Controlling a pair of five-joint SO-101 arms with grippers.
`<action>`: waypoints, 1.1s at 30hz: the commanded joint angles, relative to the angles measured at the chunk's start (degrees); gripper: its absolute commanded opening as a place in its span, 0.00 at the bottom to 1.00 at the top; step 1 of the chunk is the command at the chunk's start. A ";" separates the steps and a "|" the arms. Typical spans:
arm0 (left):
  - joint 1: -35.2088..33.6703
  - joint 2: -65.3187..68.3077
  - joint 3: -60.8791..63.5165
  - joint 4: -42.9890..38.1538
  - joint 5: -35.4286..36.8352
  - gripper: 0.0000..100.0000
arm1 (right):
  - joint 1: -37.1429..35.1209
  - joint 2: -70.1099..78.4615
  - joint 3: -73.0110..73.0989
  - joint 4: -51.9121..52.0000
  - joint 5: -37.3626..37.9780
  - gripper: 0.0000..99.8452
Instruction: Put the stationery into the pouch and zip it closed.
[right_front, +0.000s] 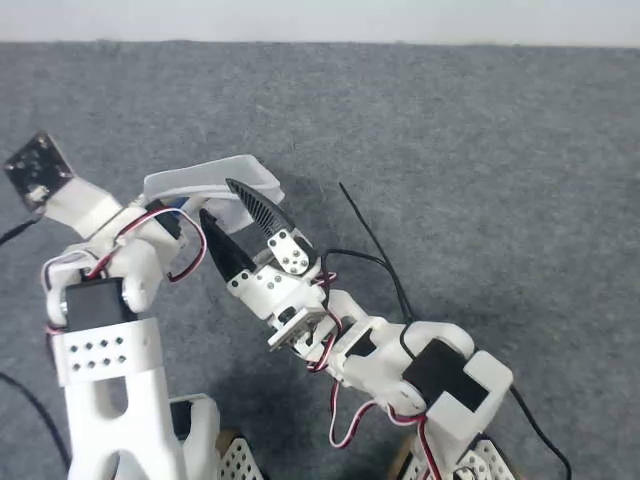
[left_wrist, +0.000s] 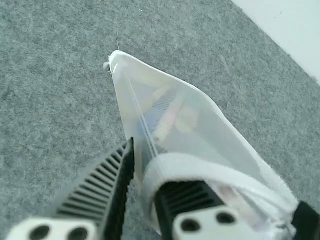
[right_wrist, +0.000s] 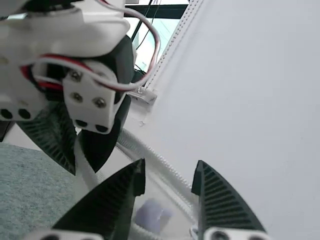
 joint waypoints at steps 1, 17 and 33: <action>0.18 -2.73 -0.57 -4.57 0.62 0.01 | 0.75 0.04 1.23 1.45 1.05 0.14; 0.18 -2.73 -0.66 -4.40 0.62 0.01 | -0.75 -12.00 10.37 6.29 0.79 0.15; 0.18 -2.73 -0.57 -4.22 0.62 0.01 | -3.12 -25.01 19.52 6.64 0.79 0.15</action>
